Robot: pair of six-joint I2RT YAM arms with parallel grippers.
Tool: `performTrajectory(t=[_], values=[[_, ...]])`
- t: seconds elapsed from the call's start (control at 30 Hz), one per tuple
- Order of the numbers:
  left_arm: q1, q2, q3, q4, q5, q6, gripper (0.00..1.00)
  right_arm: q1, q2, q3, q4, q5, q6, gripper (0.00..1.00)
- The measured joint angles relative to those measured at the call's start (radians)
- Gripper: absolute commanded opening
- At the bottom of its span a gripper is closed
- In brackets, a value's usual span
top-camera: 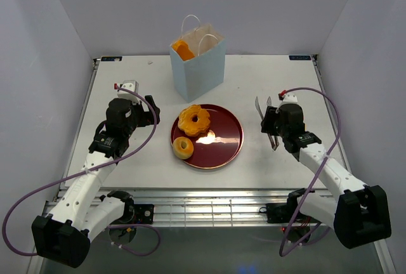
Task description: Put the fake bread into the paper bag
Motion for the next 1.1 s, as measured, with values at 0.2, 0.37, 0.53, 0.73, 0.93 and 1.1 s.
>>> performTrajectory(t=[0.2, 0.37, 0.53, 0.73, 0.93, 1.1], values=[[0.000, 0.000, 0.000, 0.000, 0.000, 0.000, 0.98, 0.000, 0.103, -0.019, 0.111, 0.018, -0.012, 0.56], [0.000, 0.000, 0.000, 0.000, 0.000, 0.000, 0.98, 0.000, 0.175, -0.019, 0.159, 0.021, -0.023, 0.58], [0.000, 0.000, 0.000, 0.000, 0.001, 0.000, 0.98, 0.000, 0.211, -0.019, 0.175, 0.023, -0.027, 0.62], [0.000, 0.000, 0.000, 0.000, 0.000, 0.000, 0.98, 0.000, 0.269, -0.019, 0.193, 0.023, -0.026, 0.64], [0.000, 0.000, 0.000, 0.000, 0.001, 0.000, 0.98, 0.000, 0.322, -0.019, 0.193, 0.018, -0.019, 0.66], [0.000, 0.000, 0.000, 0.000, 0.001, 0.000, 0.98, 0.000, 0.346, -0.031, 0.194, 0.009, -0.014, 0.70]])
